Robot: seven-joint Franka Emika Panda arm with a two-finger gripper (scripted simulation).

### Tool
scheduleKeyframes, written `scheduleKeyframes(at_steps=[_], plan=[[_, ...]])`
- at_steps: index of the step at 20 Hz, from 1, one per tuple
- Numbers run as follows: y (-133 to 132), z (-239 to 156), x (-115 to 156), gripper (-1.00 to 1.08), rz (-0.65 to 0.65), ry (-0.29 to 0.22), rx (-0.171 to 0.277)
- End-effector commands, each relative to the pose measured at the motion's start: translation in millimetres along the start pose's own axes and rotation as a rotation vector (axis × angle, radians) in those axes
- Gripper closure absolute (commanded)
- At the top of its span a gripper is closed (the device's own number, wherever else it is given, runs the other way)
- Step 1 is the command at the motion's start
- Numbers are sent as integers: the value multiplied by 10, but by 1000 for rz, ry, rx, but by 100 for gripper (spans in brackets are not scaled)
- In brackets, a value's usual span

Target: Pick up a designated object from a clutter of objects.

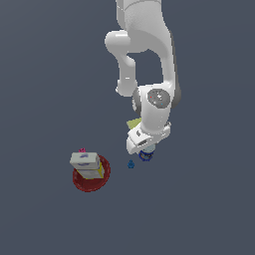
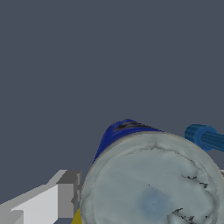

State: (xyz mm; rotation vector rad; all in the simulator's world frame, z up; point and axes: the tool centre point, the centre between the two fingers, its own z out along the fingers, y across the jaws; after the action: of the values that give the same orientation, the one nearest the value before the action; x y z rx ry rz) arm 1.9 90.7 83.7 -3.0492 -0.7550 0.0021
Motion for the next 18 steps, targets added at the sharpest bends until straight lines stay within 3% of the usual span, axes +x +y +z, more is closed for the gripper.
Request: scheduleKeyframes(at_steps=[1, 4, 5, 18], plan=[[2, 71, 5, -92, 0, 1, 0], [4, 96, 9, -92, 0, 1, 0], [4, 96, 9, 108, 0, 1, 0], [15, 63, -2, 108, 0, 1, -1]])
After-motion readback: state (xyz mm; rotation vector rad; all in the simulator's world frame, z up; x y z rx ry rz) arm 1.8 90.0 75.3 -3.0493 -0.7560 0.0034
